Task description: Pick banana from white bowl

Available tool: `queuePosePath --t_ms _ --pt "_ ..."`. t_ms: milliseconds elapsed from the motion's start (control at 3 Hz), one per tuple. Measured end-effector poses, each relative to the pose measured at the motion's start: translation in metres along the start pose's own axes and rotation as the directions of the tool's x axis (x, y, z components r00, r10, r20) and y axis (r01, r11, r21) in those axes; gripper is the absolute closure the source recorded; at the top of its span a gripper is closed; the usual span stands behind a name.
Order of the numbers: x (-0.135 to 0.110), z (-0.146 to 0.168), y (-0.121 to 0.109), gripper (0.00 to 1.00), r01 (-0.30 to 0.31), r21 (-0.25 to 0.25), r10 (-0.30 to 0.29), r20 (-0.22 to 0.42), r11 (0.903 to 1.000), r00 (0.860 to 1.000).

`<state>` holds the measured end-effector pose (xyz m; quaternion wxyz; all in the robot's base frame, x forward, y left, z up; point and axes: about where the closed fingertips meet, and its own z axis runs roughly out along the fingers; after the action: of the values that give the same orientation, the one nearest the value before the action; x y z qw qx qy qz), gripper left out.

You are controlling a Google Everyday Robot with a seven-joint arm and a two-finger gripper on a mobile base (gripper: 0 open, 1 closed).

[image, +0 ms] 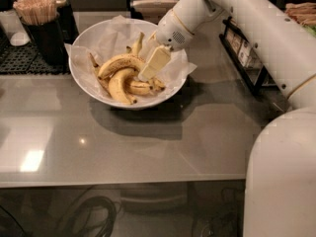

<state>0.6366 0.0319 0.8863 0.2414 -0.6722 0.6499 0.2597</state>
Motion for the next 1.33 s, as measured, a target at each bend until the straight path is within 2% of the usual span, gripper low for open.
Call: queuePosePath --t_ms 667,1000,1333 --pt "0.004 0.016 -0.009 0.83 -0.041 -0.017 0.041 0.011 0.9990 0.999" --pt "0.004 0.016 -0.009 1.00 -0.041 -0.017 0.041 0.011 0.9990 0.999" --pt "0.010 0.004 0.000 1.00 -0.046 -0.022 0.045 -0.077 0.9987 0.996"
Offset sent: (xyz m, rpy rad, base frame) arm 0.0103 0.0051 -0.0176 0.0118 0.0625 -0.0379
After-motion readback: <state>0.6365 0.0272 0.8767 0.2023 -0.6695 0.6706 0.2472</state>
